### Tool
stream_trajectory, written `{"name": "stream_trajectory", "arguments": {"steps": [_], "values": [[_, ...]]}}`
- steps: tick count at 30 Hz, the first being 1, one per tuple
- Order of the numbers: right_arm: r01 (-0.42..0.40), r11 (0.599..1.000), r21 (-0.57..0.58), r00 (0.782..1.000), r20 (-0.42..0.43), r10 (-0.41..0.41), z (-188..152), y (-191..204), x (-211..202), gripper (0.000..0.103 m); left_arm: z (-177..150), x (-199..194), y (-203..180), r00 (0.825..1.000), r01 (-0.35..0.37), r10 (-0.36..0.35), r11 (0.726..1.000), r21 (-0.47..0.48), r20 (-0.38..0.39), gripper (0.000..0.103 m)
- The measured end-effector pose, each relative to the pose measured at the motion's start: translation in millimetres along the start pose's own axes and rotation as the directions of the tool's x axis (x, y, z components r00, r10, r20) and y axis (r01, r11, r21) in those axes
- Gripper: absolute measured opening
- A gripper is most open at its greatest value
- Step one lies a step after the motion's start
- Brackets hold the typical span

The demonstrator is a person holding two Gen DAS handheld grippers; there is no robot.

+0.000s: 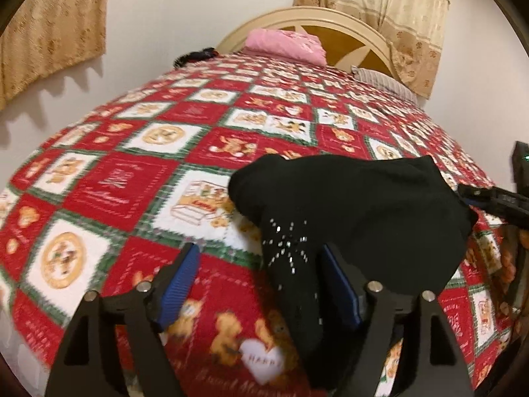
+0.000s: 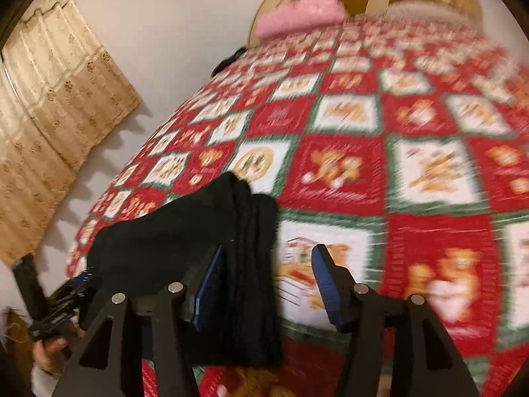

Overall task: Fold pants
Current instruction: 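Lower the folded pants onto the quilt and open both grippers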

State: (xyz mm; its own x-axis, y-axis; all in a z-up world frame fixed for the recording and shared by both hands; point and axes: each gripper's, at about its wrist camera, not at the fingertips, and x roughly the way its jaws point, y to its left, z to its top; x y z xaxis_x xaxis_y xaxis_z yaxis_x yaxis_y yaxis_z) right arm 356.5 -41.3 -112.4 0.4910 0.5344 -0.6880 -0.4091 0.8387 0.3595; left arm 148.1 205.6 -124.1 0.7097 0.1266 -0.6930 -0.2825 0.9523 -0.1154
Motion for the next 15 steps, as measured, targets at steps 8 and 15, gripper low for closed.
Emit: {"name": "stream_trajectory", "arguments": {"steps": [8,15], "values": [[0.072,0.997,-0.039,0.993,0.101,-0.068,-23,3,-75,0.062,-4,-39,-17,0.998,-0.010,0.009,1.000,0.009,0.056,0.085],[0.049,0.999,-0.013,0.985,0.165,-0.046,-54,20,-123,0.066,-6,-82,-44,0.990,0.013,-0.020,0.999,0.046,0.142,0.094]]}}
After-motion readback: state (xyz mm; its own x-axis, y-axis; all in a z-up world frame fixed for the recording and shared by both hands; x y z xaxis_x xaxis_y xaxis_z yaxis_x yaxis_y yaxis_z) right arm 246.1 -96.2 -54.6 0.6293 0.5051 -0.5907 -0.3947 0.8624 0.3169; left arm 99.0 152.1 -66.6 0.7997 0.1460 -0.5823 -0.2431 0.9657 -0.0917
